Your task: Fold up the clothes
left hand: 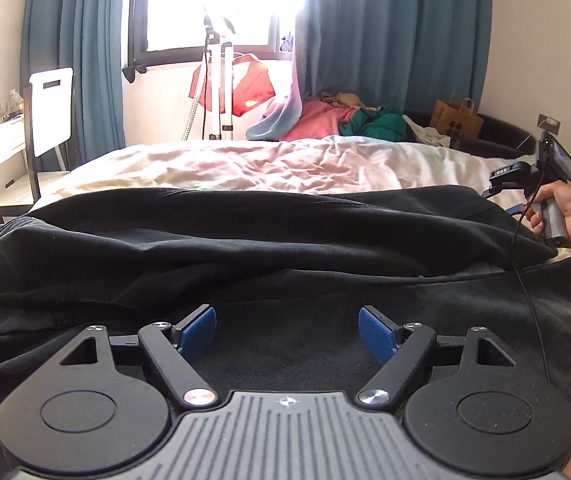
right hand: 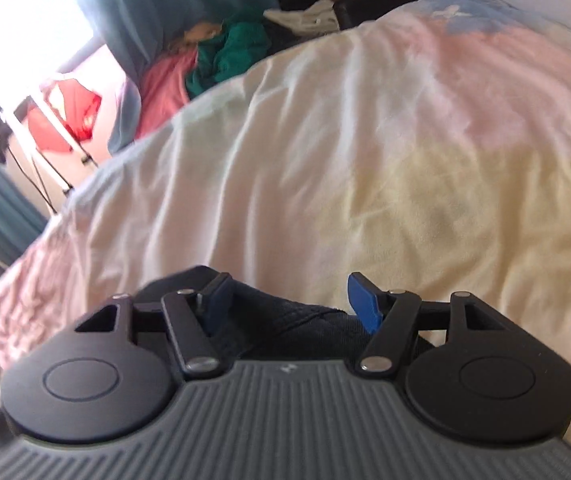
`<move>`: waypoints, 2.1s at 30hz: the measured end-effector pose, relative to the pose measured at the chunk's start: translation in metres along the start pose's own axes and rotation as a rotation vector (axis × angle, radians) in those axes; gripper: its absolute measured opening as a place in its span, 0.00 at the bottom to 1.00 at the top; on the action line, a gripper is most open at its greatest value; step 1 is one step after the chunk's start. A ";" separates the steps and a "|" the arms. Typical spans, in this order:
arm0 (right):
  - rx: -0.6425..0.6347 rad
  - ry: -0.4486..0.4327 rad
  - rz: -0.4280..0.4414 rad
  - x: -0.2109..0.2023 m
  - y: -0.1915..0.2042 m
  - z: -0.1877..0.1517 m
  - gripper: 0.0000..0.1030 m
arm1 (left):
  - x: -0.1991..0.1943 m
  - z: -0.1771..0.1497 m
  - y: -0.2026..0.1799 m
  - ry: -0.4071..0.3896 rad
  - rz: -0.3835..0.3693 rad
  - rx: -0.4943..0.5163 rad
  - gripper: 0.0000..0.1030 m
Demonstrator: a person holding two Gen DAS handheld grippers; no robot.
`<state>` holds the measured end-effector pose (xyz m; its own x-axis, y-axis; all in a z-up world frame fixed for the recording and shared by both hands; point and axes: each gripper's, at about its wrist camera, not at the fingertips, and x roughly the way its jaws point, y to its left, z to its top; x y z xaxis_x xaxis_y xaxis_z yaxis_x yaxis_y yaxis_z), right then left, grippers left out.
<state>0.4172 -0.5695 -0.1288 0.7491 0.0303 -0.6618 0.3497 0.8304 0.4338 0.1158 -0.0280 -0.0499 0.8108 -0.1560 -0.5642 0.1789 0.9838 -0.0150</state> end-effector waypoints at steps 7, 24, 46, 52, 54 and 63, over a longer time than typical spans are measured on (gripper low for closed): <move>-0.135 0.170 0.163 0.022 -0.009 -0.004 0.66 | 0.032 -0.005 0.010 0.114 -0.082 -0.090 0.78; -0.581 -0.402 -0.216 -0.073 0.086 -0.048 0.33 | 0.004 -0.001 0.005 0.058 -0.059 -0.094 0.78; 0.537 -0.140 0.117 -0.117 -0.069 -0.137 0.66 | 0.001 -0.009 0.016 0.051 -0.009 -0.100 0.78; 0.541 -0.180 0.128 -0.089 -0.070 -0.130 0.65 | -0.007 -0.009 0.016 0.040 -0.001 -0.126 0.79; 0.509 -0.209 0.113 -0.078 -0.071 -0.128 0.55 | -0.006 -0.009 0.015 0.035 0.010 -0.134 0.79; 0.433 -0.358 0.052 -0.085 -0.067 -0.110 0.05 | 0.014 -0.010 0.011 0.072 0.051 -0.184 0.78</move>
<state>0.2678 -0.5666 -0.1690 0.8892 -0.1880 -0.4171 0.4497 0.5267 0.7213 0.1233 -0.0184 -0.0664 0.7733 -0.1051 -0.6253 0.0285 0.9909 -0.1314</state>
